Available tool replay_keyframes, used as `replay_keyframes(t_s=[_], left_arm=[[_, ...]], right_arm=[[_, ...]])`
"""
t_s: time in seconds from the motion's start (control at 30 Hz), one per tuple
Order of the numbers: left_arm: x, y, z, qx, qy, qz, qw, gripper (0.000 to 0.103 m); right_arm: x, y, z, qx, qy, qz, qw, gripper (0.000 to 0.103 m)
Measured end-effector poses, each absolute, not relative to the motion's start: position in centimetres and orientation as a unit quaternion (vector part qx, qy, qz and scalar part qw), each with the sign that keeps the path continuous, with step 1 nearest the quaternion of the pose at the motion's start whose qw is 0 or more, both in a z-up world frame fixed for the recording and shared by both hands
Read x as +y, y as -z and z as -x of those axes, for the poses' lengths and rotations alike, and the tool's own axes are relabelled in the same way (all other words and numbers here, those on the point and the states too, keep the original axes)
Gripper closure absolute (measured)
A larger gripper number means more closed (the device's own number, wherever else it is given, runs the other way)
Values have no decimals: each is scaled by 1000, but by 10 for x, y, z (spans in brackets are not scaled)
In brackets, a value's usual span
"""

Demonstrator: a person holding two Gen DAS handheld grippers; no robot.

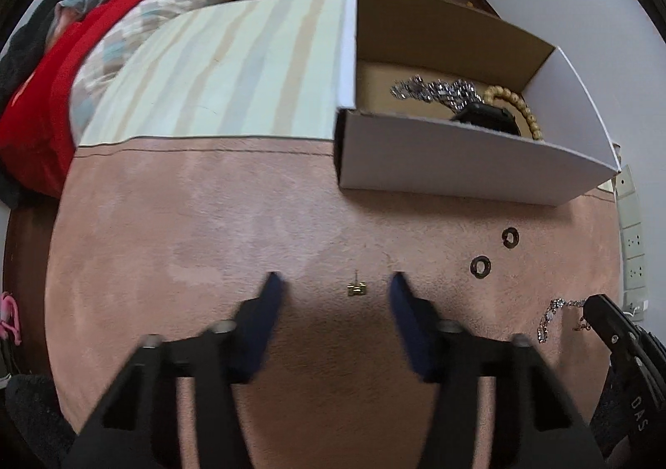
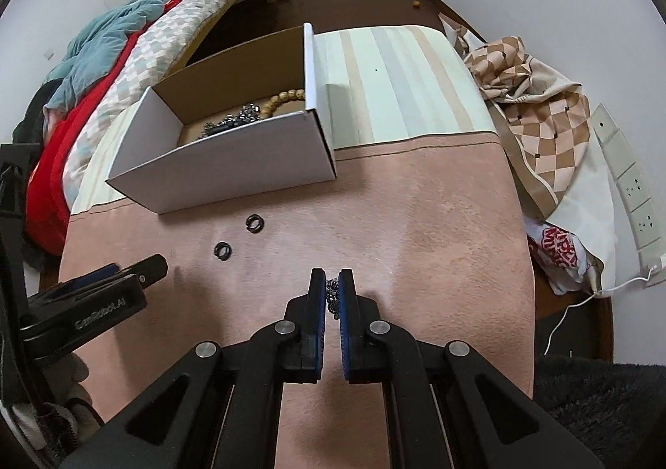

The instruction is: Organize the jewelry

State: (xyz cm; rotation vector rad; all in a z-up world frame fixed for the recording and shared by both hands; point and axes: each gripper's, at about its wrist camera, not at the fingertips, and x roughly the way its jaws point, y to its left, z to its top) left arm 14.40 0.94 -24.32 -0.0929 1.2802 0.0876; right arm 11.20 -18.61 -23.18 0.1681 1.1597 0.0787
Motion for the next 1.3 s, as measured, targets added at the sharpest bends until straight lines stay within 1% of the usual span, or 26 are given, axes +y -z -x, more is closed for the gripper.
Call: replay_keyframes(t_s=[0.03,0.07,0.13,0.2,0.4,0.5,0.63,0.8,0.93,1.03,1.1,1.13,1.17,1.3], left_arm=[[6,243,-145,591,-41,35,804,68],[5,243,-145,591,-36,33,805,73],[3,242,-146,588,-30,27,808,89],[0,242,-145,587,-23,29,809,97],[2,235,-127,584,-6,50,810,97],[10,218,-115,577,3,68,814,97],[26,188,-112,563,12,94,821,97],[47,141,-130,539,27,125,833,97],[46,110,-151,519,46,137,843,97],[40,94,-172,508,61,137,849,97],[35,89,-191,505,67,128,851,97],[34,90,-199,506,68,126,851,97],[31,92,-209,511,72,121,848,97],[23,114,-240,537,75,105,834,97]], right_arm=[[-187,232,-112,547,-36,-80,833,97],[-188,232,-113,546,-34,-79,833,97],[-188,231,-113,546,-31,-79,834,97],[-188,231,-114,545,-29,-78,834,97],[-186,222,-116,537,-34,-86,839,97],[-182,209,-117,528,-45,-94,843,97],[-179,178,-119,509,-74,-111,850,97],[-174,131,-130,481,-117,-131,859,97],[-168,94,-151,459,-152,-139,864,97],[-163,76,-172,448,-164,-128,869,97],[-159,72,-191,447,-165,-109,872,97],[-157,74,-199,451,-165,-104,871,99],[-155,79,-211,459,-166,-100,867,103],[-151,107,-249,495,-158,-86,850,103]])
